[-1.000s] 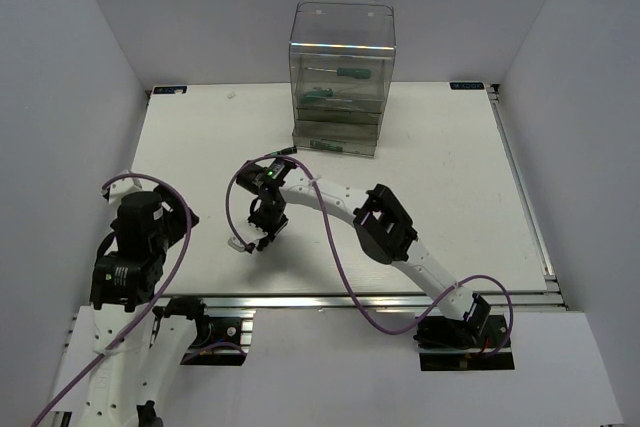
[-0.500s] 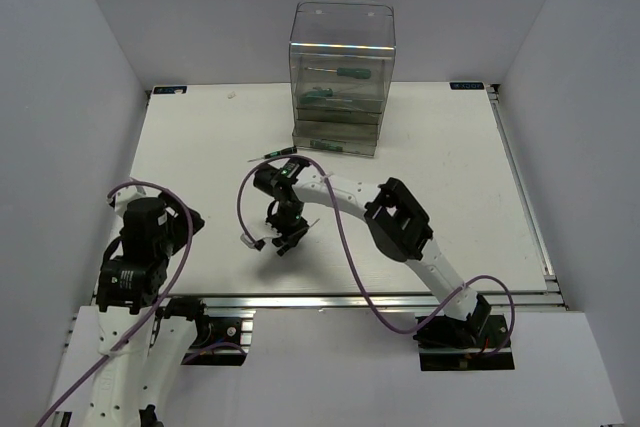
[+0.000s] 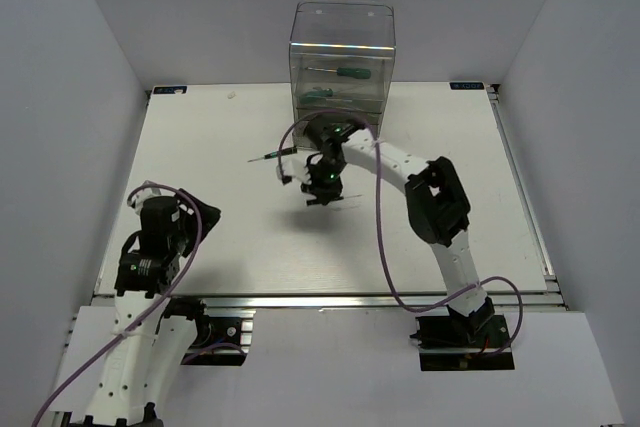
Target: Sort the tools into containers
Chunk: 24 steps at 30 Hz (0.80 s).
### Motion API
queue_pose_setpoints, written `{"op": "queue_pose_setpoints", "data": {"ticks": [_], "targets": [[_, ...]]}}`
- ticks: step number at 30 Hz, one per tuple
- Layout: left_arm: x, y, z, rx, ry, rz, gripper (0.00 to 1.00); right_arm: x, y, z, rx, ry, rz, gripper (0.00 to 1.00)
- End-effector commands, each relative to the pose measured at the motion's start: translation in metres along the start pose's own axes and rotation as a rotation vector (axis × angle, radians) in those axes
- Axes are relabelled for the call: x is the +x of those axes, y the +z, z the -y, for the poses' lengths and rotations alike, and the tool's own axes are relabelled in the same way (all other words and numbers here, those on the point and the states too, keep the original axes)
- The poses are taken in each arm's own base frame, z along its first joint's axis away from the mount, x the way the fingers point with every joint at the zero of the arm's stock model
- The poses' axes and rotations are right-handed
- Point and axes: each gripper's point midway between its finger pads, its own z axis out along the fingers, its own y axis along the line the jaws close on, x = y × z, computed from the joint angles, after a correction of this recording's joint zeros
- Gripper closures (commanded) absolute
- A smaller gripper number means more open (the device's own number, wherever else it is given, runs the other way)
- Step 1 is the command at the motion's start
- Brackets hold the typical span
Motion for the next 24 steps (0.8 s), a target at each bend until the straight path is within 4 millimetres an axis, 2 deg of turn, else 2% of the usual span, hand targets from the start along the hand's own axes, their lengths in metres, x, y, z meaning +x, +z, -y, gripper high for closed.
{"op": "queue_pose_setpoints", "data": {"ticks": [1, 2, 3, 5, 6, 7, 10, 11, 13, 16, 18, 19, 21, 24], "targets": [[0.013, 0.018, 0.023, 0.105, -0.1, -0.063, 0.17, -0.011, -0.086, 0.049, 0.267, 0.112, 0.108, 1.0], [0.016, 0.022, 0.024, 0.11, -0.117, -0.071, 0.17, -0.005, -0.099, 0.06, 0.318, 0.131, 0.104, 1.0], [0.017, 0.025, 0.036, 0.158, -0.157, -0.091, 0.17, 0.002, -0.118, 0.08, 0.393, 0.147, 0.12, 1.0], [0.029, 0.039, 0.034, 0.149, -0.205, -0.131, 0.18, 0.016, -0.139, 0.101, 0.495, 0.169, 0.098, 1.0], [0.026, 0.043, 0.044, 0.183, -0.259, -0.132, 0.18, 0.026, -0.149, 0.112, 0.541, 0.178, 0.089, 1.0], [0.037, 0.053, 0.042, 0.167, -0.287, -0.177, 0.19, 0.033, -0.158, 0.127, 0.611, 0.157, 0.067, 1.0], [0.037, 0.067, 0.056, 0.193, -0.372, -0.208, 0.19, 0.039, -0.174, 0.152, 0.706, 0.128, 0.049, 1.0], [0.042, 0.076, 0.057, 0.166, -0.387, -0.242, 0.19, 0.041, -0.174, 0.163, 0.735, 0.116, 0.035, 1.0], [0.037, 0.084, 0.067, 0.175, -0.399, -0.253, 0.19, 0.036, -0.183, 0.177, 0.78, 0.088, 0.037, 1.0], [0.033, 0.099, 0.082, 0.182, -0.403, -0.285, 0.19, 0.043, -0.168, 0.202, 0.806, 0.055, 0.005, 1.0], [0.03, 0.108, 0.092, 0.186, -0.403, -0.301, 0.19, 0.041, -0.174, 0.217, 0.863, 0.019, -0.002, 1.0], [0.027, 0.107, 0.095, 0.196, -0.401, -0.3, 0.19, 0.044, -0.168, 0.222, 0.862, 0.013, -0.009, 1.0], [0.031, 0.118, 0.096, 0.185, -0.404, -0.319, 0.19, 0.041, -0.169, 0.229, 0.873, -0.009, -0.007, 1.0], [0.034, 0.129, 0.098, 0.182, -0.425, -0.337, 0.19, 0.041, -0.159, 0.232, 0.86, -0.021, -0.004, 1.0]]}}
